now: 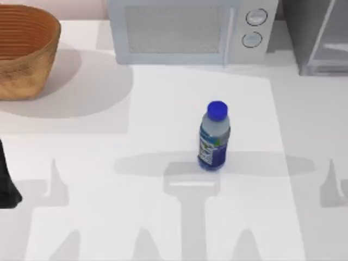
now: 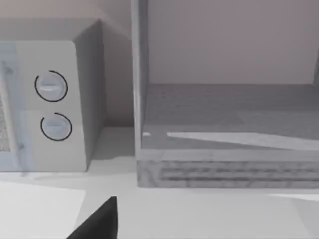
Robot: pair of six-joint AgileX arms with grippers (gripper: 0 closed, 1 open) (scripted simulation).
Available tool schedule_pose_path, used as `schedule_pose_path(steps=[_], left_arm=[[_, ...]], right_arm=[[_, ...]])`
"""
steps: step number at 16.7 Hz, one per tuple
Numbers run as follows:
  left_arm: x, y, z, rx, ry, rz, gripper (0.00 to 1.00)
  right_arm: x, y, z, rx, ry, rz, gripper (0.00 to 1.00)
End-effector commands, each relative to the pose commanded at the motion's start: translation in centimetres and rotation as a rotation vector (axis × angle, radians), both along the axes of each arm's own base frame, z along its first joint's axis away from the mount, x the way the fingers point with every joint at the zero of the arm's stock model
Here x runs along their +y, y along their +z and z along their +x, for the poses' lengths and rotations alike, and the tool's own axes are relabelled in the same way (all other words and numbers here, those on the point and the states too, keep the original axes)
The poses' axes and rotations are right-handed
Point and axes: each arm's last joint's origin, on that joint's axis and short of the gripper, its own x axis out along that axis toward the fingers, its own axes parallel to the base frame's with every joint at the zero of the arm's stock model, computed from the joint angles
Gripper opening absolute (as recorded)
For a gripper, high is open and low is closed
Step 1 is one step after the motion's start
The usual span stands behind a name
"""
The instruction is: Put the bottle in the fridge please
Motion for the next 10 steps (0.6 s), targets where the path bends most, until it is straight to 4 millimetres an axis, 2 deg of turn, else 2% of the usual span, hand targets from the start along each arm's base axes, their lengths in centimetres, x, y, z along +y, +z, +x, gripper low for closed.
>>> schedule_pose_path(steps=[5, 10], left_arm=[[0.0, 0.0, 0.0, 0.0, 0.0, 0.0, 1.0], [0.0, 0.0, 0.0, 0.0, 0.0, 0.0, 1.0]], right_arm=[[0.1, 0.2, 0.3, 0.001, 0.01, 0.0, 1.0], [1.0, 1.5, 2.3, 0.005, 0.101, -0.003, 1.0]])
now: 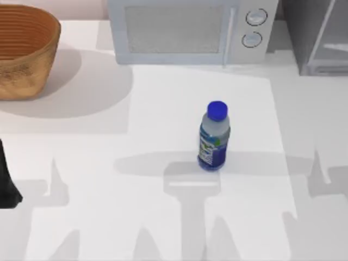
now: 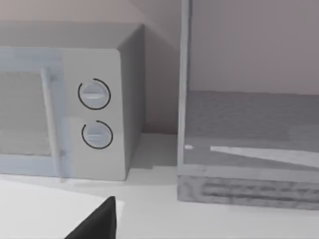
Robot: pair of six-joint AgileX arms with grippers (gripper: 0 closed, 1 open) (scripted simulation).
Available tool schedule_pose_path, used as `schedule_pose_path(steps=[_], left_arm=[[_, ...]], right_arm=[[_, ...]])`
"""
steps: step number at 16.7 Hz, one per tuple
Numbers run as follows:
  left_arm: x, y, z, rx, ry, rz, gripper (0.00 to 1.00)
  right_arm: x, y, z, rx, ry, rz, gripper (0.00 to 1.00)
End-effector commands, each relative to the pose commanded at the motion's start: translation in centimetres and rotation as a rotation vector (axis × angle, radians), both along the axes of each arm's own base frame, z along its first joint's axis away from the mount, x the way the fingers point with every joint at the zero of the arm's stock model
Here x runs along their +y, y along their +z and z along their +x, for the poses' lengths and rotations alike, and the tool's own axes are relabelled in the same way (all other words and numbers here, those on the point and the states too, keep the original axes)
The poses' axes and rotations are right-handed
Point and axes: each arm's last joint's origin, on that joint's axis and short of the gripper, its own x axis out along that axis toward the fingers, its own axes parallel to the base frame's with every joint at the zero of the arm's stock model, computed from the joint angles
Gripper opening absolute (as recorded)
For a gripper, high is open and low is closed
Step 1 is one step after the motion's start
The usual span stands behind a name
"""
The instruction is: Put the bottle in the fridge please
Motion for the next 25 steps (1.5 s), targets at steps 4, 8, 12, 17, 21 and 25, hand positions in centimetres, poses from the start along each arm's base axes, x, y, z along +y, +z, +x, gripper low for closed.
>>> schedule_pose_path(steps=[4, 8, 12, 17, 21, 25], left_arm=[[0.0, 0.0, 0.0, 0.0, 0.0, 0.0, 1.0], [0.0, 0.0, 0.0, 0.0, 0.0, 0.0, 1.0], [0.0, 0.0, 0.0, 0.0, 0.0, 0.0, 1.0], [0.0, 0.0, 0.0, 0.0, 0.0, 0.0, 1.0], [0.0, 0.0, 0.0, 0.0, 0.0, 0.0, 1.0], [0.0, 0.0, 0.0, 0.0, 0.0, 0.0, 1.0]], right_arm=[[1.8, 0.7, 3.0, -0.002, 0.137, -0.007, 1.0], [4.8, -0.4, 6.5, 0.006, 0.302, -0.016, 1.0], [8.2, -3.6, 9.0, 0.031, 0.462, -0.027, 1.0], [11.4, -8.7, 9.9, 0.071, 0.609, -0.041, 1.0], [12.4, -11.4, 9.6, 0.092, 0.665, -0.047, 1.0], [12.5, -11.9, 9.4, 0.097, 0.673, -0.048, 1.0]])
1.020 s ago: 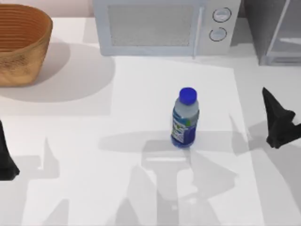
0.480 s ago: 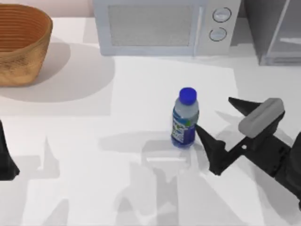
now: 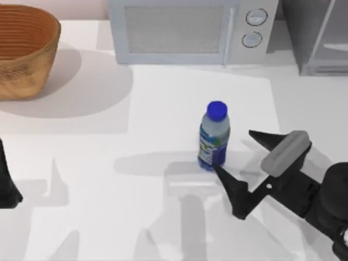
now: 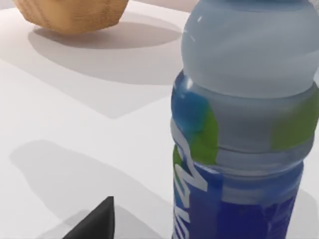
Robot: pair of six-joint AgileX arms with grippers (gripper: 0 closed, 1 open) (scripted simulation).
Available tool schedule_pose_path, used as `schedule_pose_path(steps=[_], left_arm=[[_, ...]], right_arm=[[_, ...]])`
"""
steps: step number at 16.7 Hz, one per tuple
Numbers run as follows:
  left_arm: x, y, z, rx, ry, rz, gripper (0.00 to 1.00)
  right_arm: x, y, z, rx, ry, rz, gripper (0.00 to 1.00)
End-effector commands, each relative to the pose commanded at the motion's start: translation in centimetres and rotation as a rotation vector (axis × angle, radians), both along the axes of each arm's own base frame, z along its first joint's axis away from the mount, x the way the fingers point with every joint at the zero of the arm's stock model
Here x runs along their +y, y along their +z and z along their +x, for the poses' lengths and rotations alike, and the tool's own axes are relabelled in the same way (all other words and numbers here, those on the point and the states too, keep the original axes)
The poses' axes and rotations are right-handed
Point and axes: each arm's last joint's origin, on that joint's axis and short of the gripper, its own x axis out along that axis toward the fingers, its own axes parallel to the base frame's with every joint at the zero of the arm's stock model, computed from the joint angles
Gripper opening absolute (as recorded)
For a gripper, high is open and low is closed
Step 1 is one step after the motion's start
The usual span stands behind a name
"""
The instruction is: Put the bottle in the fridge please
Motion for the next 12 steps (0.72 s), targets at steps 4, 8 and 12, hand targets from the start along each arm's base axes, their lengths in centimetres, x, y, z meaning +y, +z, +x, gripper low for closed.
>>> schedule_pose_path(steps=[4, 8, 12], left_arm=[[0.0, 0.0, 0.0, 0.0, 0.0, 0.0, 1.0], [0.0, 0.0, 0.0, 0.0, 0.0, 0.0, 1.0], [0.0, 0.0, 0.0, 0.0, 0.0, 0.0, 1.0]], right_arm=[[-0.1, 0.0, 0.0, 0.003, -0.005, -0.002, 1.0], [1.5, -0.3, 1.7, 0.0, 0.001, 0.0, 1.0], [3.7, -0.6, 3.9, -0.001, 0.0, 0.0, 1.0]])
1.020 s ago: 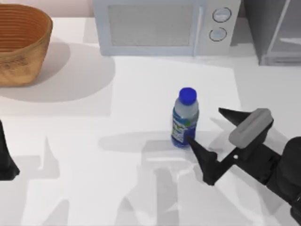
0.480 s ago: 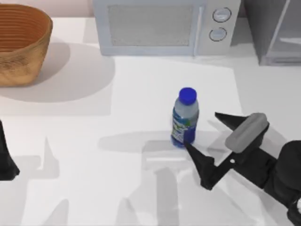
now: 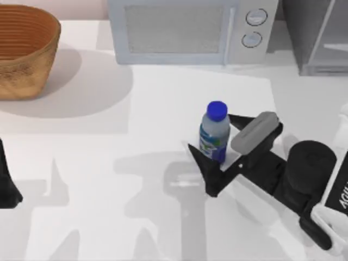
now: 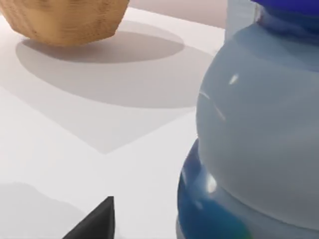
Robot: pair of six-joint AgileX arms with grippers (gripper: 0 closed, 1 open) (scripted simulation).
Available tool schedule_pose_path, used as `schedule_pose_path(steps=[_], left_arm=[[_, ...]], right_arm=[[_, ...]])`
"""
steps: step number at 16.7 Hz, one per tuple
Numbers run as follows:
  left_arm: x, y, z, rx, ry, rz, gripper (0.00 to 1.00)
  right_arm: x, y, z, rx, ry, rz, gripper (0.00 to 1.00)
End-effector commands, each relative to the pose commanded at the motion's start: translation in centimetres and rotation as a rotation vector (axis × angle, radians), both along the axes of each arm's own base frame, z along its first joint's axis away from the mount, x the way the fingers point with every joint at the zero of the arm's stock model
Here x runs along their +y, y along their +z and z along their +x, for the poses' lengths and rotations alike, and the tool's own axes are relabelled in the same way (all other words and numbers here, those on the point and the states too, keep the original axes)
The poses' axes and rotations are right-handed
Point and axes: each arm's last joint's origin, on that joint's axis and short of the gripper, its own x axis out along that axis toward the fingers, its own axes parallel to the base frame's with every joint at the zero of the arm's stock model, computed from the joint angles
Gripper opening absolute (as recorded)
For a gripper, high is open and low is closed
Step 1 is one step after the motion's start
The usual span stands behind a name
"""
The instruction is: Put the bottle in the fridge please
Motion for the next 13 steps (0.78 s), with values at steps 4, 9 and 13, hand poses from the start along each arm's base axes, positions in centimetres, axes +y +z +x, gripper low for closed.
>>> schedule_pose_path(steps=[4, 9, 13], left_arm=[[0.0, 0.0, 0.0, 0.0, 0.0, 0.0, 1.0], [0.0, 0.0, 0.0, 0.0, 0.0, 0.0, 1.0], [0.0, 0.0, 0.0, 0.0, 0.0, 0.0, 1.0]], right_arm=[[0.45, -0.05, 0.4, 0.001, 0.0, 0.0, 1.0], [0.45, -0.05, 0.4, 0.001, 0.0, 0.0, 0.7], [0.45, -0.05, 0.4, 0.001, 0.0, 0.0, 0.4]])
